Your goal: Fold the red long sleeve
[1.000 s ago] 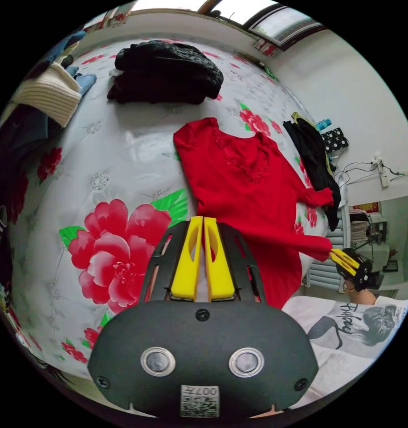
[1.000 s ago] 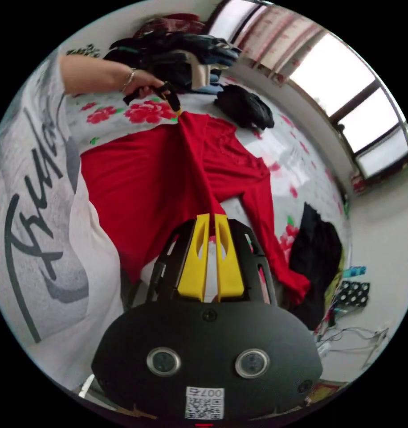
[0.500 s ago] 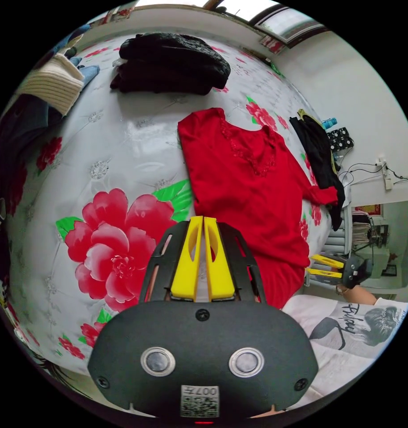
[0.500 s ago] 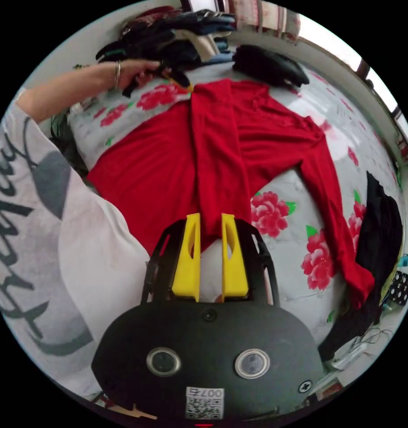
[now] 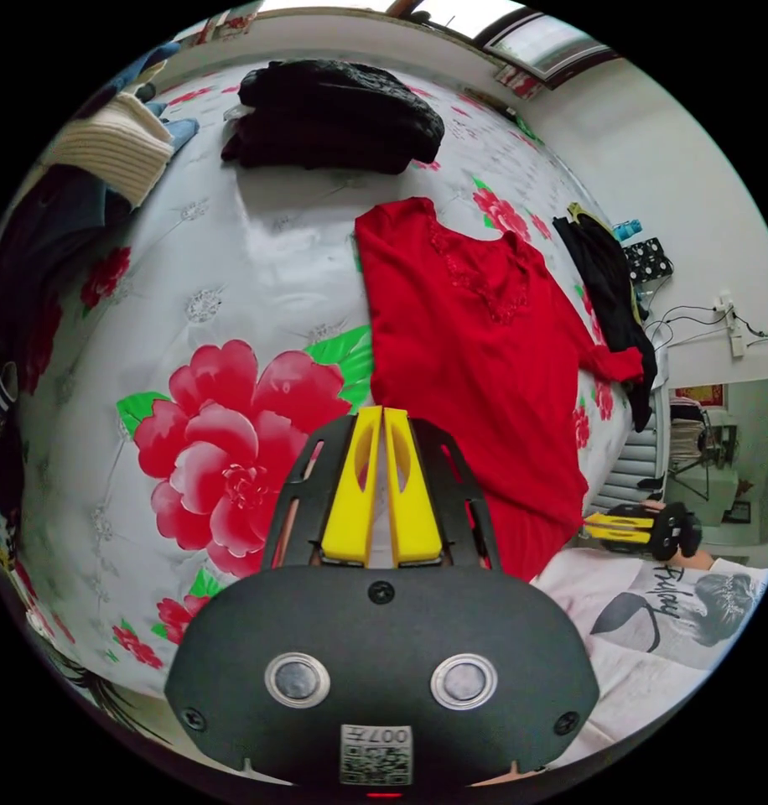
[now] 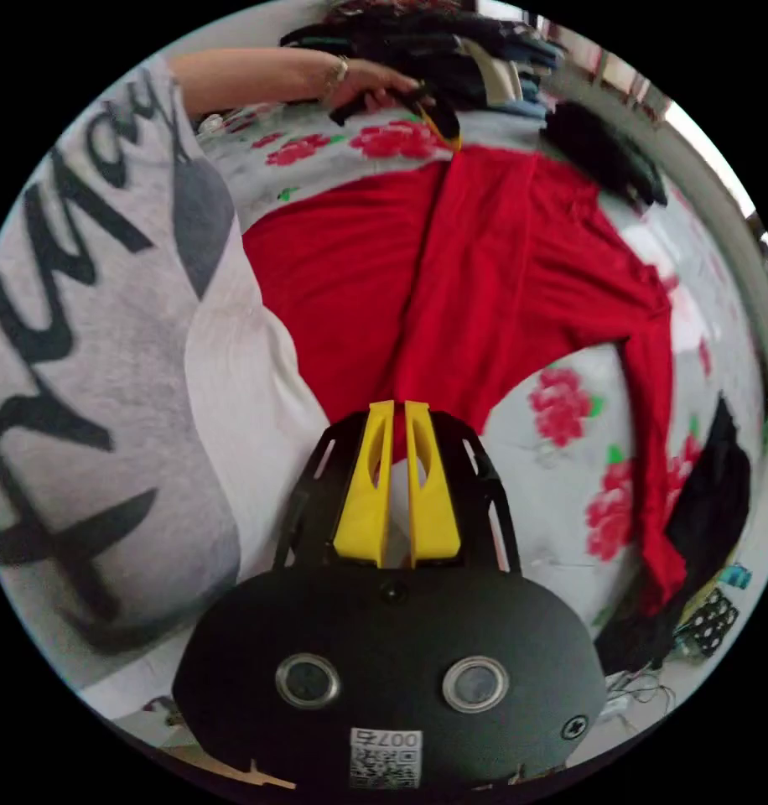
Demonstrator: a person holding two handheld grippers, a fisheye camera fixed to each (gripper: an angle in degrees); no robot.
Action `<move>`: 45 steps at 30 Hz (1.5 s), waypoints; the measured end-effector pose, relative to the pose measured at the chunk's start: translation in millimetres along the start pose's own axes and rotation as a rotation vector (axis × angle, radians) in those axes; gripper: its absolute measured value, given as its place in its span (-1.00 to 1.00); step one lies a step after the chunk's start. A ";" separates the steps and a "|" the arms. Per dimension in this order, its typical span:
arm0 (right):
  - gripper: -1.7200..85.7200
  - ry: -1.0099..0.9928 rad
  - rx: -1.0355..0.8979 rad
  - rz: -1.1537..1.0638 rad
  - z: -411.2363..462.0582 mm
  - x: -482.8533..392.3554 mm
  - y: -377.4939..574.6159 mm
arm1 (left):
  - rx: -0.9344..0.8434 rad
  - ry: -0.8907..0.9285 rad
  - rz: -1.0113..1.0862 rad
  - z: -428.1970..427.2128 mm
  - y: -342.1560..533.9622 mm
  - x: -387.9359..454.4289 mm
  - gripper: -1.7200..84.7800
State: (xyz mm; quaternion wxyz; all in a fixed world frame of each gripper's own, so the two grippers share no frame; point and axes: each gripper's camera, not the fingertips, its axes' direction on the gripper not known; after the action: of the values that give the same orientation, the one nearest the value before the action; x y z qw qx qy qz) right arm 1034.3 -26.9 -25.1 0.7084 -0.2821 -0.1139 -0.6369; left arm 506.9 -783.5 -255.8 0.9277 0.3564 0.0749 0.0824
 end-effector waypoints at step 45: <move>-0.84 -0.296 0.393 -0.304 -71.8 -77.5 -16.4 | 0.307 0.129 -0.334 -99.7 411.5 72.9 -0.81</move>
State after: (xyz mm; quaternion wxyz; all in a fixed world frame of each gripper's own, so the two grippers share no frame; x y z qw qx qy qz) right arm 991.6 -1.5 -119.7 0.6217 -0.2089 -0.3784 -0.6532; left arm 517.3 -402.3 -57.7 0.8567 0.4697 0.2038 -0.0621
